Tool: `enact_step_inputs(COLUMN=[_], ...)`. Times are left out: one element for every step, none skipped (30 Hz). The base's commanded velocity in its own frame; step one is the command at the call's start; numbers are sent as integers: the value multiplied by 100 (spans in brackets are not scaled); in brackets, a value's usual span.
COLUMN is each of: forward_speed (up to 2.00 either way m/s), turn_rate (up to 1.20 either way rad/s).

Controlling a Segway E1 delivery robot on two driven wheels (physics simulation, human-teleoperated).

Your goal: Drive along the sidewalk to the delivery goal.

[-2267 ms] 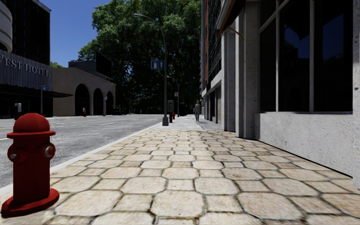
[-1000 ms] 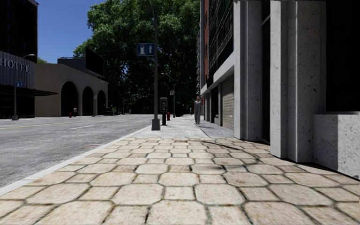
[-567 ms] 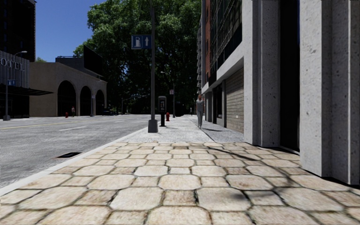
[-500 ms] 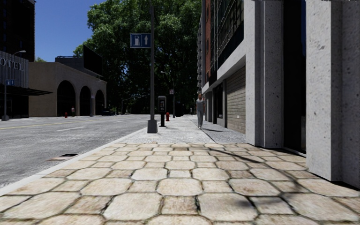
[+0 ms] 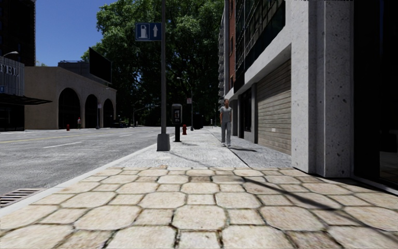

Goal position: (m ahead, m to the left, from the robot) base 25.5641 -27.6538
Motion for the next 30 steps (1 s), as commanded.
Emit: enact_step_inputs(forward_speed=[200, 200, 200, 200, 200, 200, 200, 200, 200, 200, 200, 200, 200, 200, 200, 200, 200, 200, 200, 200, 200, 200, 200, 200, 200, 200, 200, 200, 200, 200], turn_rate=[0, 0, 0, 0, 0, 0, 0, 0, 0, 0, 0, 0, 0, 0, 0, 0, 0, 0, 0, 0, 0, 0, 0, 0, 0, 0, 0, 0, 0, 0])
